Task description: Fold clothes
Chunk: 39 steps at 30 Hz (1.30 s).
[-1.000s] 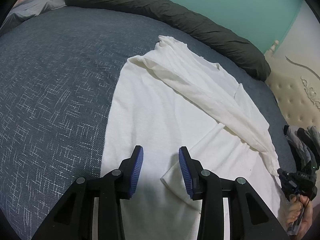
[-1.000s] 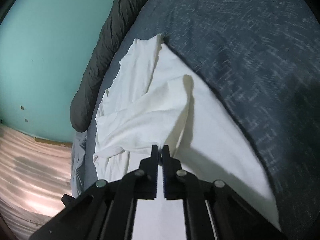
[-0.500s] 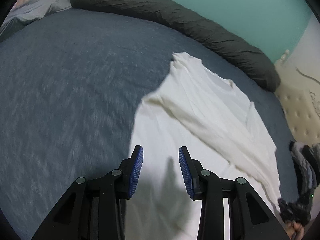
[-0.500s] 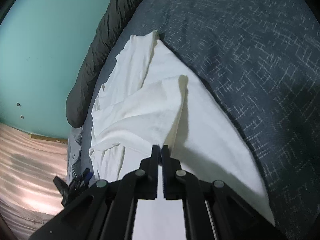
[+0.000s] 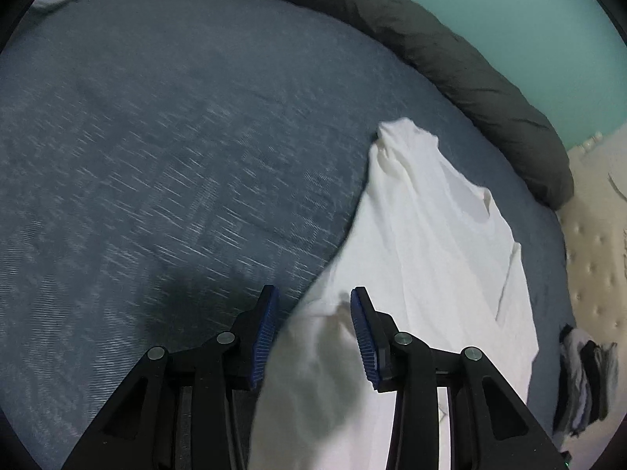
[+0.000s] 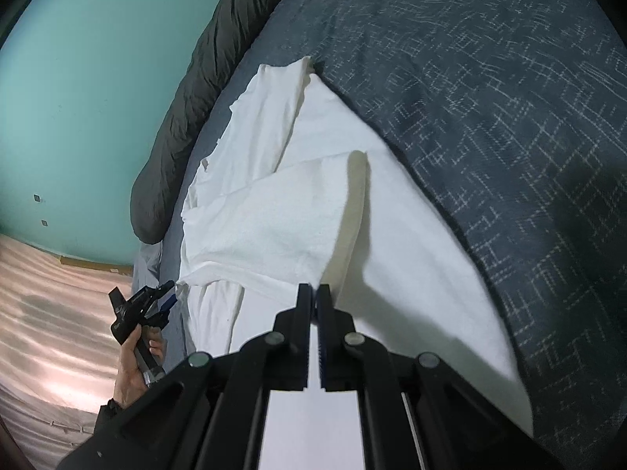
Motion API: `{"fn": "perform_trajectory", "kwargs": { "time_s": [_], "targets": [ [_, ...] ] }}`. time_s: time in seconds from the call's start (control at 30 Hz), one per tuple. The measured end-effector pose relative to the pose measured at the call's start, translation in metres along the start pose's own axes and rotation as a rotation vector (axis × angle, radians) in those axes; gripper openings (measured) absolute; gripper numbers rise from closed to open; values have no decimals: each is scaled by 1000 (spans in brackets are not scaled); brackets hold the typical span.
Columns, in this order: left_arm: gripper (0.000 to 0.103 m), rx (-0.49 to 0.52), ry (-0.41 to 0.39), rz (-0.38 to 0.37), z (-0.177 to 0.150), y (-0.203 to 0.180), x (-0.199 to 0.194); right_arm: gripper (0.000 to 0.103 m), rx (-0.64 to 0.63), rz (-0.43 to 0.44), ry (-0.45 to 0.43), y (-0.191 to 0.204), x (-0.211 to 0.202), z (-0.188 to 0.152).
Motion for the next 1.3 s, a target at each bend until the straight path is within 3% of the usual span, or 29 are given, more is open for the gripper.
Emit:
{"fn": "perform_trajectory", "kwargs": {
  "time_s": [0.03,0.07,0.1,0.43,0.63,0.77,0.97,1.07,1.17,1.23,1.3],
  "targets": [
    [29,2,7,-5,-1,0,2,2,3,1,1,-1,0,0],
    [13,1,13,-11,-1,1,5,2,-1,-3,2,0,1,-1],
    [8,-12,18,-19,-1,3,6,2,-8,-5,4,1,1,-2],
    [7,-40,0,-76,5,17,-9,2,-41,-20,15,4,-3,-9],
    [7,-61,39,-65,-2,22,3,2,-46,-68,57,-2,3,-20],
    [8,-51,33,-71,-2,19,-1,2,-31,-52,58,-3,-1,-19],
    [31,-53,23,-57,-1,15,-6,6,38,-11,26,-8,-9,-10],
    [33,-42,38,-56,-6,12,-3,6,54,11,16,-9,-9,-6],
    [29,-23,51,-49,-6,10,6,7,60,14,0,-10,-8,0],
    [9,-9,56,-44,-3,9,12,7,62,11,-14,-11,-8,4],
    [8,4,60,-40,-1,9,18,7,65,8,-28,-12,-8,9]
  ]
}}
Point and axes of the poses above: each gripper's, at about its wrist camera, not at the fingertips, and x roughly the way its jaws point, y to its left, z to its top, the point moved 4 cm from there along x, roughly the way its jaws point, and after that the axes turned 1 degree about -z, right-handed, at the moved point
